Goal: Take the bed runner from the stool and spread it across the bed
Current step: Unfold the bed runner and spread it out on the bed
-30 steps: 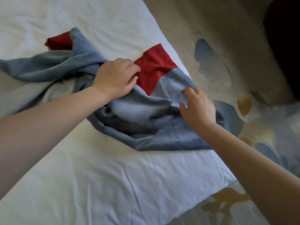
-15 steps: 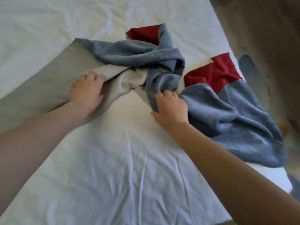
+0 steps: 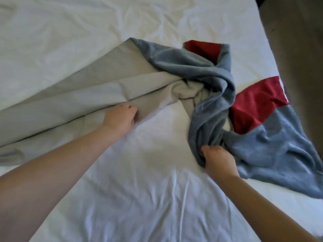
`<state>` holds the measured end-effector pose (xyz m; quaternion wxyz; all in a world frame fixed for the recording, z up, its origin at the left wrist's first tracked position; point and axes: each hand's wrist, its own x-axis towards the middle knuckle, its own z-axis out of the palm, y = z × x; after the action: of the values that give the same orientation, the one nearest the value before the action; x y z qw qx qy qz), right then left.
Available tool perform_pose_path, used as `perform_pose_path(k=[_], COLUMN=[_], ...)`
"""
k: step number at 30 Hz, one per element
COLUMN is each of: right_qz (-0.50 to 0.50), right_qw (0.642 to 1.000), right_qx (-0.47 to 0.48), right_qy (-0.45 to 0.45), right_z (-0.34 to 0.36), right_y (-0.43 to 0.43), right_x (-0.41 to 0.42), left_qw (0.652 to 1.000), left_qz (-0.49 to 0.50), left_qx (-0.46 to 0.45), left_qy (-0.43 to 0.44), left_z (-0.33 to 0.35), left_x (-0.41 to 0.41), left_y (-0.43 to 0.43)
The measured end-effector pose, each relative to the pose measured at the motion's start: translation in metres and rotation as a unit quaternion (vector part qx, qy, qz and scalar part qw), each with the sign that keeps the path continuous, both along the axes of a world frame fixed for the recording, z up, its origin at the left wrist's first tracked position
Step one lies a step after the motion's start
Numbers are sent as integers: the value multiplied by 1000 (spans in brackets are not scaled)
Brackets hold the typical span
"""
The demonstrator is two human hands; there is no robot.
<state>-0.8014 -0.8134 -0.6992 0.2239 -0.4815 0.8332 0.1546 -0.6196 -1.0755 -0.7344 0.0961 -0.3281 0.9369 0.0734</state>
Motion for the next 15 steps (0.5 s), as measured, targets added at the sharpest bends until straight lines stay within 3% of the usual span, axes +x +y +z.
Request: perform_pose_path(k=[6, 9, 12, 15], right_qz=[-36, -93, -226, -328], right_qw=[999, 987, 932, 882], right_qx=[-16, -127, -284, -339], right_qy=[-2, 22, 19, 6], right_z=[5, 16, 30, 34], right_y=[-3, -22, -52, -85], right_x=[5, -2, -18, -45], left_qw=[999, 995, 986, 973], left_qz=[-45, -71, -101, -127], left_qx=[-6, -12, -20, -27], left_qy=[19, 66, 128, 189], left_z=[8, 16, 29, 39], left_x=[-10, -30, -68, -117], left_y=[-11, -5, 4, 13])
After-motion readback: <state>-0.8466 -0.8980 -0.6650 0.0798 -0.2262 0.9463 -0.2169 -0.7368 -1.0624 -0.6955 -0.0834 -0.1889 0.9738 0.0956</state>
